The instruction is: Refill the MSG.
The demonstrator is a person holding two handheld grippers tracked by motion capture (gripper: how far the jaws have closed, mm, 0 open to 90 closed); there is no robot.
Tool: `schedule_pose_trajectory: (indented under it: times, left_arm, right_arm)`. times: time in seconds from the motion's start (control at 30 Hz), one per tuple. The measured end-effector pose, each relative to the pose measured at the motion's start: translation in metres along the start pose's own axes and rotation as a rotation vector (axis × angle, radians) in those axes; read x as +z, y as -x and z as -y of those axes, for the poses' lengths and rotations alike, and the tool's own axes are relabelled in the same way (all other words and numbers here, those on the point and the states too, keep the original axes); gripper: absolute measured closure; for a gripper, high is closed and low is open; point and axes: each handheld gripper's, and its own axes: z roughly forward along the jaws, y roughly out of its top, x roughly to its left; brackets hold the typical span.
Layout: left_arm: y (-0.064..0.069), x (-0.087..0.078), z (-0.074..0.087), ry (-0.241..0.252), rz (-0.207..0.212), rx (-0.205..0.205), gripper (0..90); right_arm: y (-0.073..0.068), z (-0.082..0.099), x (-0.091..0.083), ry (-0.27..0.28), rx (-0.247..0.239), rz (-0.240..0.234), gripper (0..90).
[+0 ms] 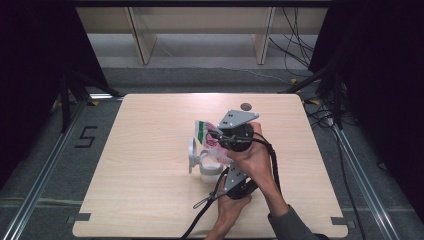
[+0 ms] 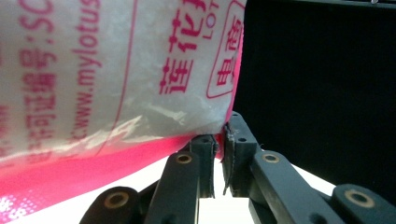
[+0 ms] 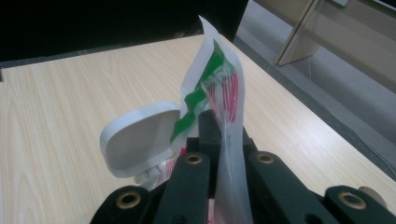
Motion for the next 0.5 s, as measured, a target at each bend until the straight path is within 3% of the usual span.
schedule_pose_trajectory:
  times: [0.23,0.27,0.5]
  left_arm:
    - [-0.0001,0.0004,-0.0004,0.003,-0.001,-0.005,83.5]
    - [-0.0001,0.0005,-0.0004,0.004,-0.001,-0.005,83.5]
    - [-0.0001,0.0013,-0.0005,0.017,0.007,-0.004,83.5]
  right_arm:
    - [0.0011,-0.0015,0.001,-0.005,-0.026,-0.004,89.1]
    - [0.0004,-0.0014,0.0013,-0.011,-0.01,-0.016,89.1]
    - [0.0,-0.0023,0.0008,-0.004,-0.021,-0.005,89.1]
